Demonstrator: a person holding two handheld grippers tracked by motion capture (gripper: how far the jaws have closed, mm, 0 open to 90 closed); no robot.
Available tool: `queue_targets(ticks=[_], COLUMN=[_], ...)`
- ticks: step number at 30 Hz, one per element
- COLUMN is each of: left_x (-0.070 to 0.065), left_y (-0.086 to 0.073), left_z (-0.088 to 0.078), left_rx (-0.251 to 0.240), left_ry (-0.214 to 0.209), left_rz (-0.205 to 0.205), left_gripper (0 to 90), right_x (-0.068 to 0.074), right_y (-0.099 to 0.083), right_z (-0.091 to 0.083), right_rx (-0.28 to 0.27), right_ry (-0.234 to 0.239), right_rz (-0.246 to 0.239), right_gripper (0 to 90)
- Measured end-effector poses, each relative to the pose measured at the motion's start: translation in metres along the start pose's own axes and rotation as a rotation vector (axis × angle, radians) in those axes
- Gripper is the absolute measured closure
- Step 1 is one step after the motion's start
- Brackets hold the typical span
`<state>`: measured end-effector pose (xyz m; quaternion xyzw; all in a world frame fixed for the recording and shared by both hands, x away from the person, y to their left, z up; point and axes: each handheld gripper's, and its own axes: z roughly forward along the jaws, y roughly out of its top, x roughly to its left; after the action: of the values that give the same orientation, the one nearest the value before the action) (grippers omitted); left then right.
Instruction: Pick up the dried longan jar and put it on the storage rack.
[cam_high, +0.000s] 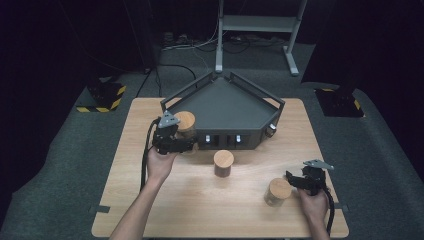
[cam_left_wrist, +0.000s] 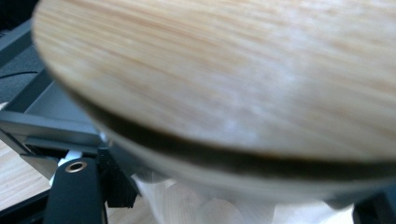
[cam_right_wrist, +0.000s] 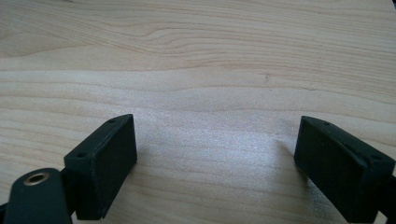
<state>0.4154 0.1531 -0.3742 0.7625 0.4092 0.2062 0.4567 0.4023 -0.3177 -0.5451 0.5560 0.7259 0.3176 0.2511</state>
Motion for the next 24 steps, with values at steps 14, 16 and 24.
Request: queue_targets(ticks=[14, 16, 24], left_x=[0.012, 0.014, 0.017], left_y=[0.019, 0.021, 0.036], left_z=[0.014, 0.015, 0.025], left_rx=[-0.001, -0.006, 0.010], left_ry=[0.001, -0.002, 0.039], left_rz=[-0.053, -0.064, -0.041], left_gripper=[26.5, 26.5, 26.5], right_x=[0.000, 0.000, 0.000], right_y=[0.000, 0.000, 0.000], right_z=[0.000, 0.000, 0.000], right_rx=[0.000, 0.000, 0.000], right_ry=[0.000, 0.000, 0.000], right_rz=[0.000, 0.000, 0.000], right_gripper=[12.9, 12.9, 12.9])
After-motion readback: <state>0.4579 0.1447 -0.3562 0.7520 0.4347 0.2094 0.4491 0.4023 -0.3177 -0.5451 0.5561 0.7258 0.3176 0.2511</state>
